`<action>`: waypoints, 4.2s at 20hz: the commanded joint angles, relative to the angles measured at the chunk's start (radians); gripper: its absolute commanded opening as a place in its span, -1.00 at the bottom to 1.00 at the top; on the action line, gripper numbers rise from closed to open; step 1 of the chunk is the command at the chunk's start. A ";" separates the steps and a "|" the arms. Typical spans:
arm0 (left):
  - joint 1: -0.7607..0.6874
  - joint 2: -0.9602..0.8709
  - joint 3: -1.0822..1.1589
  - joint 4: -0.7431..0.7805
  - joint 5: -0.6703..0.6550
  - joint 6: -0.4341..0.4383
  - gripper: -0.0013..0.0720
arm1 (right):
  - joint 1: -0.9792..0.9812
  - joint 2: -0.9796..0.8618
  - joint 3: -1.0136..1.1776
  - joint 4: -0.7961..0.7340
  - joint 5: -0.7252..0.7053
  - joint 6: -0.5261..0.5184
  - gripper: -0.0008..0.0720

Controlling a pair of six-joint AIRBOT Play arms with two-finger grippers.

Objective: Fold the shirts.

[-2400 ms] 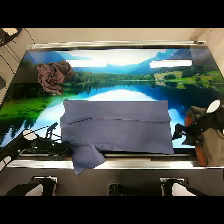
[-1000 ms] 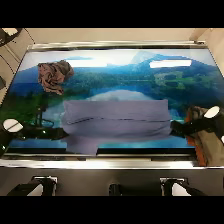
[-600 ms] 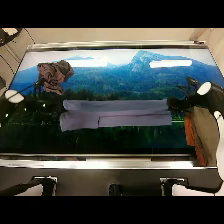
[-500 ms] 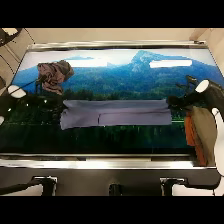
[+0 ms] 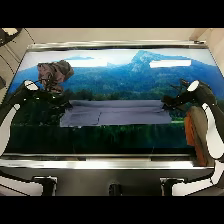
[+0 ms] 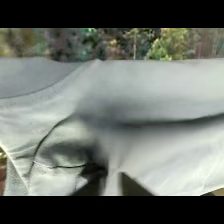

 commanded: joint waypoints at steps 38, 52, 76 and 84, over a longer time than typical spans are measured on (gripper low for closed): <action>-0.618 -0.052 0.039 -0.592 0.407 -0.055 -0.90 | -0.172 0.462 0.002 0.441 0.380 -0.121 -0.82; -0.715 -0.336 0.314 -0.781 0.218 0.059 -0.91 | -0.150 0.703 0.002 0.406 0.477 0.015 -0.82; 0.053 0.462 0.314 -0.242 -0.045 0.032 -0.91 | 0.471 0.082 0.002 0.483 -0.150 0.054 0.94; 0.053 0.460 0.314 -0.199 -0.045 0.032 -0.90 | 0.126 0.172 -0.262 0.202 0.155 0.082 0.88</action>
